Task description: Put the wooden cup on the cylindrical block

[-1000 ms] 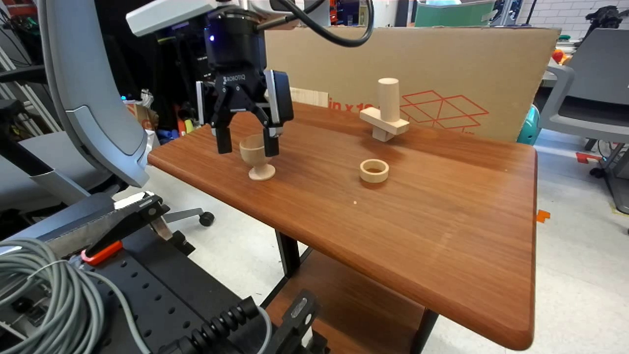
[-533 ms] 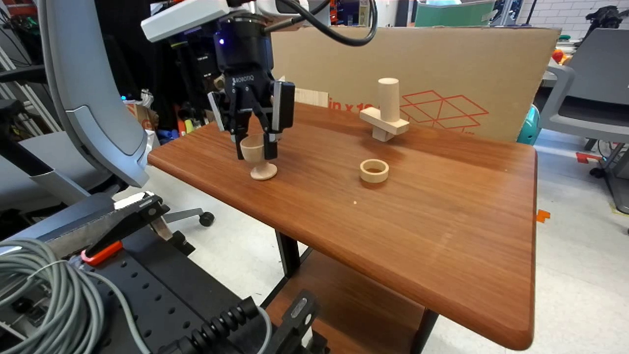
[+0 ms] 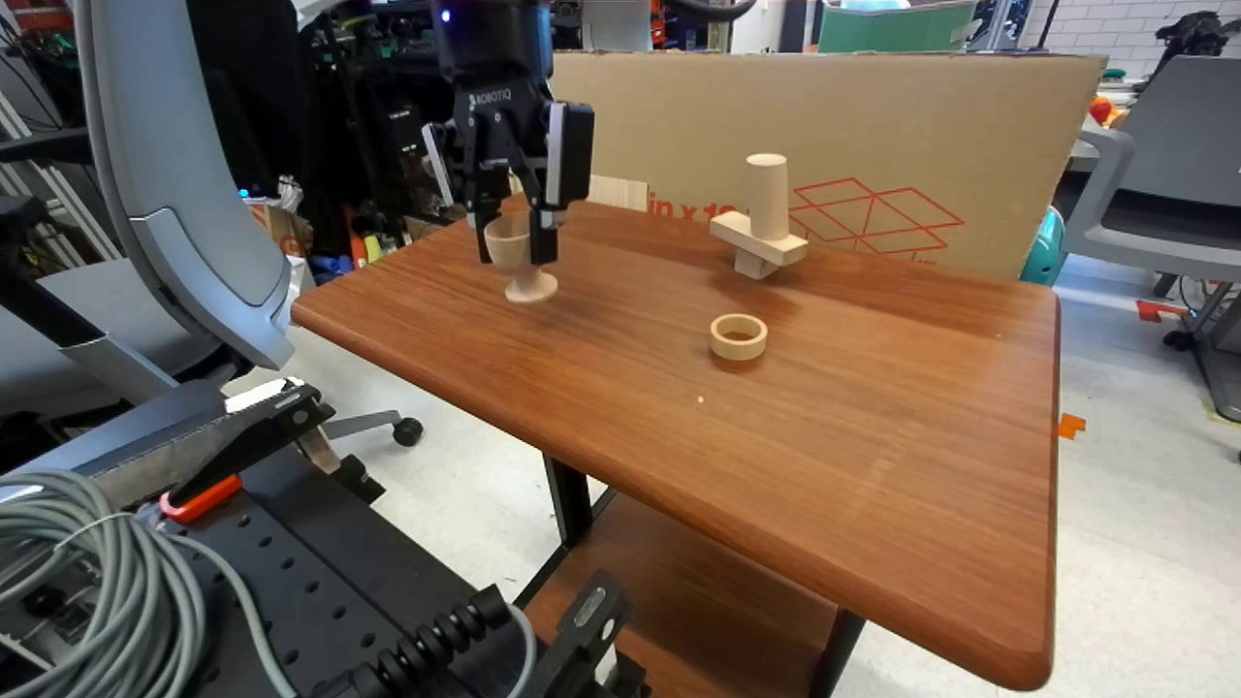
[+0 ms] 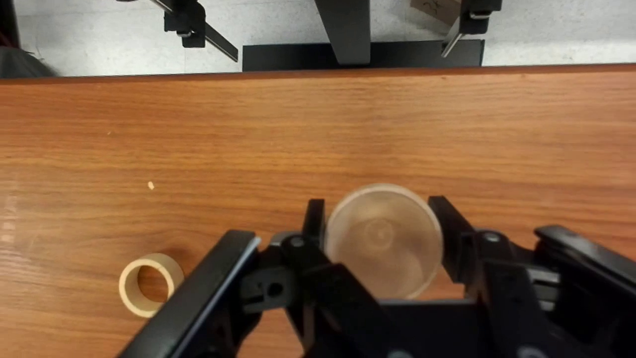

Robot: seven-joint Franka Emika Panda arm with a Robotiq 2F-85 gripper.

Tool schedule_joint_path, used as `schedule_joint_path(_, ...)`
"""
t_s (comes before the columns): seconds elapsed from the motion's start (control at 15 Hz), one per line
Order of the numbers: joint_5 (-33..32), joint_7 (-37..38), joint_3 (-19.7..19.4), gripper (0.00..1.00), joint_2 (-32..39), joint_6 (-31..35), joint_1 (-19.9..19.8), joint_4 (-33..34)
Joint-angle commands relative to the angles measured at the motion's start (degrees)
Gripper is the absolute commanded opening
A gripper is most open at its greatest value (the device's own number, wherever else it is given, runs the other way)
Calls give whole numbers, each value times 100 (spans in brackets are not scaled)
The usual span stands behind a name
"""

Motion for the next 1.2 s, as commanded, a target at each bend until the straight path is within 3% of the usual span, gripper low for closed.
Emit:
schedule_joint_path(0.0, 491, -124, 8, 29, -478, -168, -195, 3)
schedule_joint_path(0.6, 1180, -39, -168, 29, -505, -825, -579, 887)
schedule_joint_path(1.13, 1234, -157, -271, 29, -251, -1332, -731, 1248)
